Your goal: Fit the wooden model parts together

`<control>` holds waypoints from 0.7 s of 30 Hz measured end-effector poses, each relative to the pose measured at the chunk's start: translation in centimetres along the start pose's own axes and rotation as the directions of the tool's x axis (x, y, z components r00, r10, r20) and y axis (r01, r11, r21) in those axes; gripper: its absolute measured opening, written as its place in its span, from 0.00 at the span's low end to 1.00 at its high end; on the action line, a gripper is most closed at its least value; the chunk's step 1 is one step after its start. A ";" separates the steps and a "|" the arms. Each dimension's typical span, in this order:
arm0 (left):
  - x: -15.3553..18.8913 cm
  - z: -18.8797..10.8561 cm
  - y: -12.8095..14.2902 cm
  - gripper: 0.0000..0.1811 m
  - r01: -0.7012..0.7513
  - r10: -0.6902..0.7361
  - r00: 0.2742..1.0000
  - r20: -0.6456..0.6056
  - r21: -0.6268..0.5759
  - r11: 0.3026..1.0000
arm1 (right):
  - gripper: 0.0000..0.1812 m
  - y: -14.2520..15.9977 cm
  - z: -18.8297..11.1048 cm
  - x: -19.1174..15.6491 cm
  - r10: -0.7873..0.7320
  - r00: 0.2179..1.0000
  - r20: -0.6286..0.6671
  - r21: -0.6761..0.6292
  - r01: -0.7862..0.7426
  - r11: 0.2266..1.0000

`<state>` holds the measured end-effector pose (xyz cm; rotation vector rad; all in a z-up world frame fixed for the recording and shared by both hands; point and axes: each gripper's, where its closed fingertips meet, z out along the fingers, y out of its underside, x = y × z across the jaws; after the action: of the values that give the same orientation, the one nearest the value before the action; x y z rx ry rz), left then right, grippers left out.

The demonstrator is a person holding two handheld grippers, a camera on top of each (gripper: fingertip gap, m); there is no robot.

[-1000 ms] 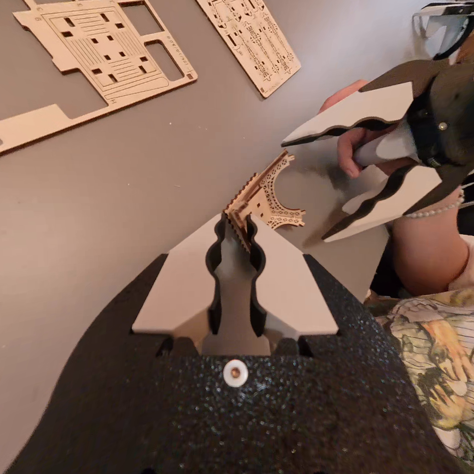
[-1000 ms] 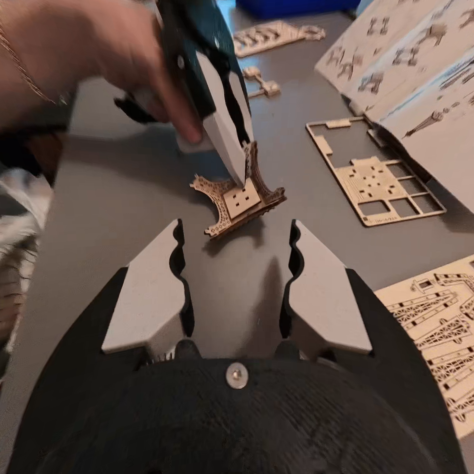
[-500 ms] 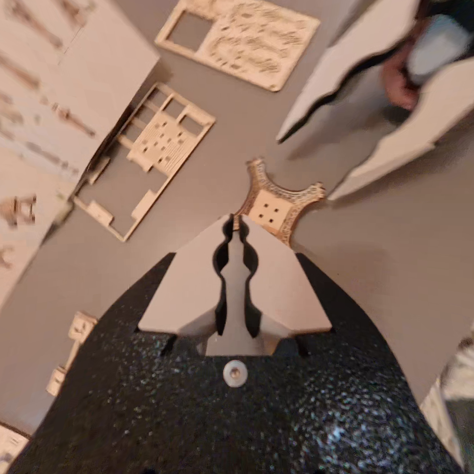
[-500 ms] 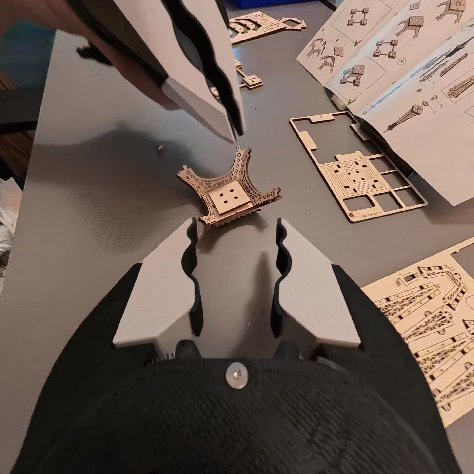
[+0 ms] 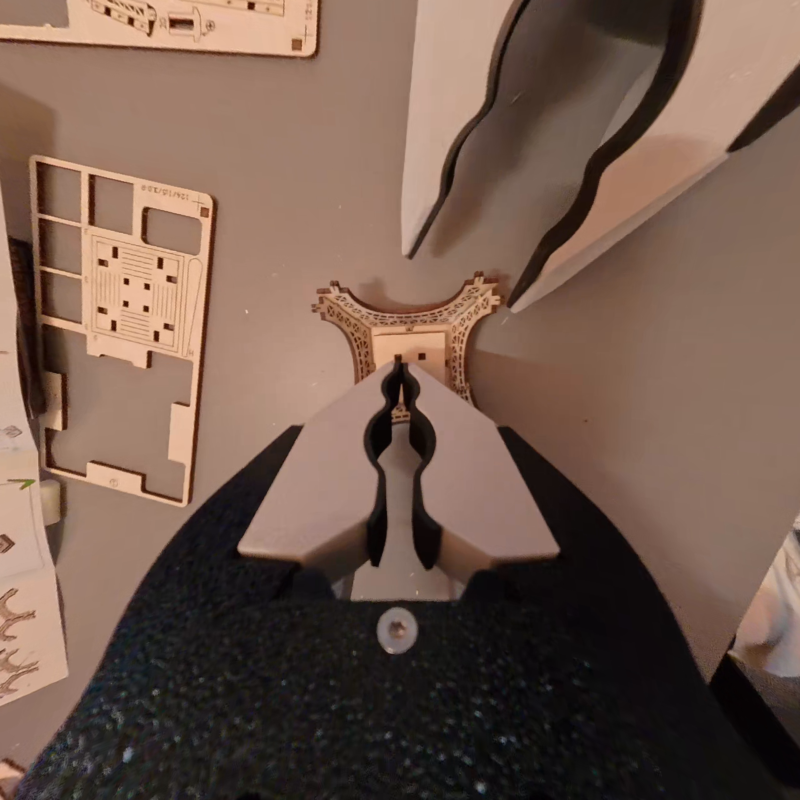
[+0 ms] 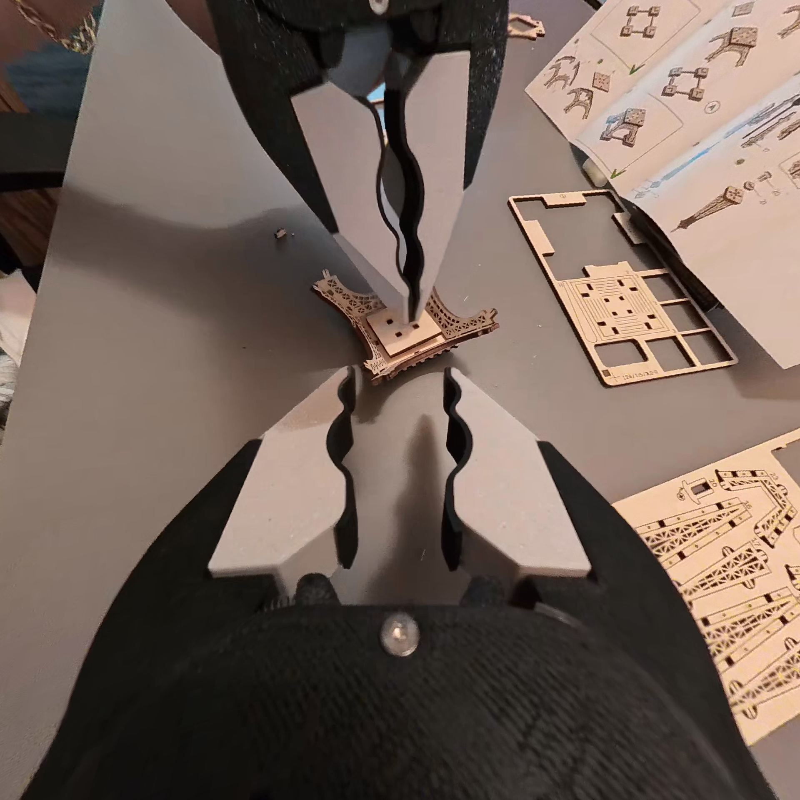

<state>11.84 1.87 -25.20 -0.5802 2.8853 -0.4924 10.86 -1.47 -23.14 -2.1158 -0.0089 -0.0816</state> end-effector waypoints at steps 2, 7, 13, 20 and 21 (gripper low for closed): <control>0.1 0.2 0.0 0.00 -0.002 0.002 1.000 -0.006 -0.016 1.000 | 0.18 -0.1 0.1 0.0 -0.007 1.000 -0.001 0.002 0.007 1.000; 0.1 0.2 -0.1 0.00 -0.037 0.038 0.999 0.011 -0.071 0.997 | 0.12 0.0 0.3 0.0 -0.013 1.000 -0.004 -0.008 0.013 1.000; 0.2 0.3 0.0 0.00 -0.076 0.076 0.997 -0.007 -0.150 0.986 | 0.09 0.1 0.4 -0.3 -0.026 1.000 0.011 -0.018 0.027 0.999; 0.2 0.3 0.0 0.00 -0.090 0.080 0.995 -0.062 -0.189 0.978 | 0.11 0.8 -0.2 0.5 -0.016 1.000 -0.021 -0.035 0.015 0.999; 0.2 0.3 0.0 0.00 -0.093 0.081 0.995 -0.064 -0.200 0.975 | 0.12 0.9 -0.5 0.7 -0.004 1.000 -0.022 -0.036 0.003 0.999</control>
<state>11.73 1.70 -25.48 -0.4717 3.0202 -0.2062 11.54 -2.35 -23.61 -2.1504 0.0020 -0.1083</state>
